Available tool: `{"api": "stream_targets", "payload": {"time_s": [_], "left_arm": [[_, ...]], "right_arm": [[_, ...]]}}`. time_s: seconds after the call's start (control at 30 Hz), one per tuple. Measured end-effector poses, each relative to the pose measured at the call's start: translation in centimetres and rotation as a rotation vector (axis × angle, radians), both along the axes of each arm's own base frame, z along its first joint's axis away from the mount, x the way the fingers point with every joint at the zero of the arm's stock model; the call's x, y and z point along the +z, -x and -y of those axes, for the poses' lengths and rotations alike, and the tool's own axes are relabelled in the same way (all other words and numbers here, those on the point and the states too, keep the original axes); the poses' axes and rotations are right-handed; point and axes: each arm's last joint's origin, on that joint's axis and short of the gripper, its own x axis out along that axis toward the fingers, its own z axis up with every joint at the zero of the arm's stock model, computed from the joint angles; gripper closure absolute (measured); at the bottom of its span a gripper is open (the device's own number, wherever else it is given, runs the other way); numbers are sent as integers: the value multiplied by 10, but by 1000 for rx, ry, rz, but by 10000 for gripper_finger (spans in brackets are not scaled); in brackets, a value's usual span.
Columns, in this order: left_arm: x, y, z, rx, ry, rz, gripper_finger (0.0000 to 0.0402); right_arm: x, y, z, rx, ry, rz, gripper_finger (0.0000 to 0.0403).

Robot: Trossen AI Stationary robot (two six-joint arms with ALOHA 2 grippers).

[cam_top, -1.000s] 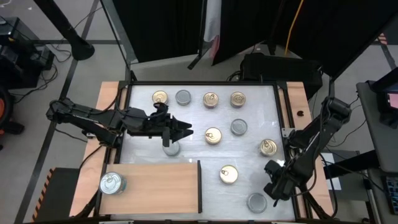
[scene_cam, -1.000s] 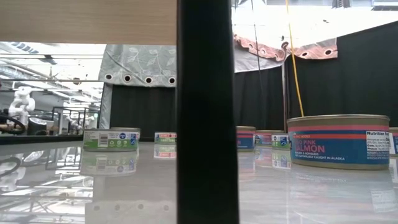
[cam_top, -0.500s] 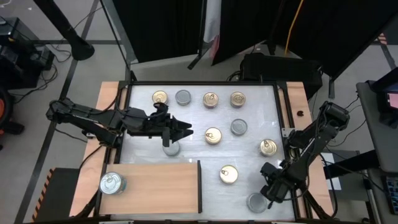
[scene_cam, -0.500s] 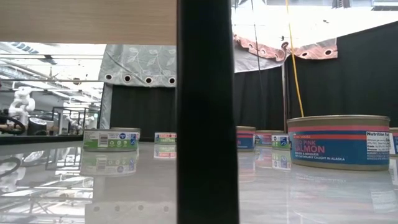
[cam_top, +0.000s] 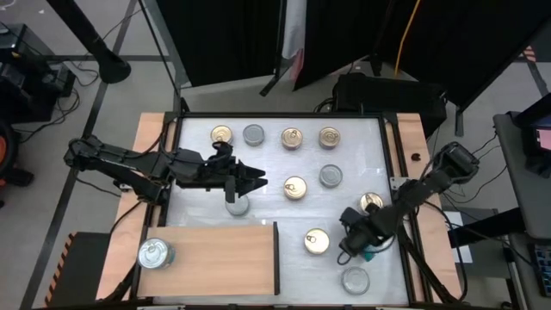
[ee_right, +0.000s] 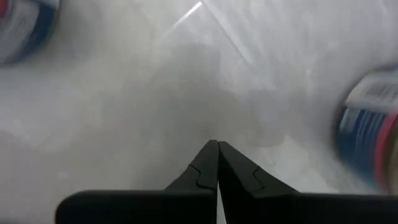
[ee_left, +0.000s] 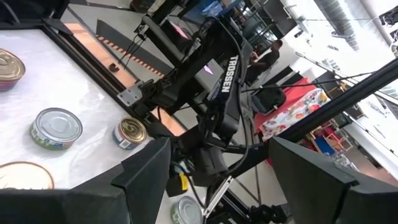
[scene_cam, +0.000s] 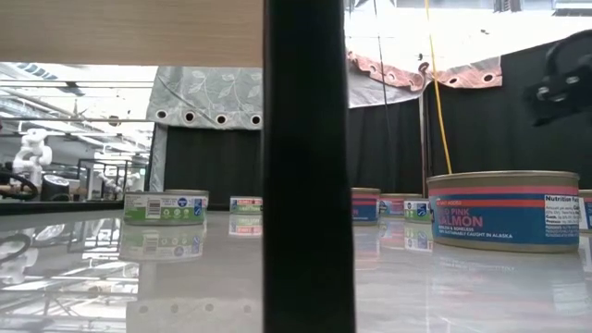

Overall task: Stack canned seafood by type on shelf
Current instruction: Stack the yellow blue tuna can on top of the yellow blue tuna can on the shelf

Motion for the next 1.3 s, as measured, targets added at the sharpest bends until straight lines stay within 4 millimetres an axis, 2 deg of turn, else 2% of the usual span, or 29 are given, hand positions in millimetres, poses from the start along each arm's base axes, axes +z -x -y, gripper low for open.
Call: {"api": "stream_targets", "payload": {"time_s": [0.13, 0.2, 0.3, 0.43, 0.6, 0.77, 0.9, 1.07, 1.3], "left_arm": [[0, 0, 0, 0, 0, 0, 123], [0, 0, 0, 0, 1, 0, 123], [0, 0, 0, 0, 3, 1, 123], [0, 0, 0, 0, 2, 1, 123], [0, 0, 0, 6, -33, 0, 123], [0, 0, -1, 13, -57, -2, 123], [0, 0, -1, 19, -61, -3, 123], [0, 0, -1, 32, -86, -4, 123], [0, 0, -1, 33, -89, -5, 123]], "right_arm": [[6, -8, 15, 8, -2, 6, 403], [21, -10, 21, 11, -22, 41, 403], [55, -6, 24, 58, -75, 133, 396], [94, 16, 20, 279, -233, 226, 355], [115, 52, 12, 608, -282, 293, 277], [115, 69, 0, 882, -265, 293, 202], [110, 72, -7, 1052, -247, 296, 164], [92, 71, -9, 1136, -201, 227, 147], [65, 65, -15, 1207, -155, 140, 148]]}}
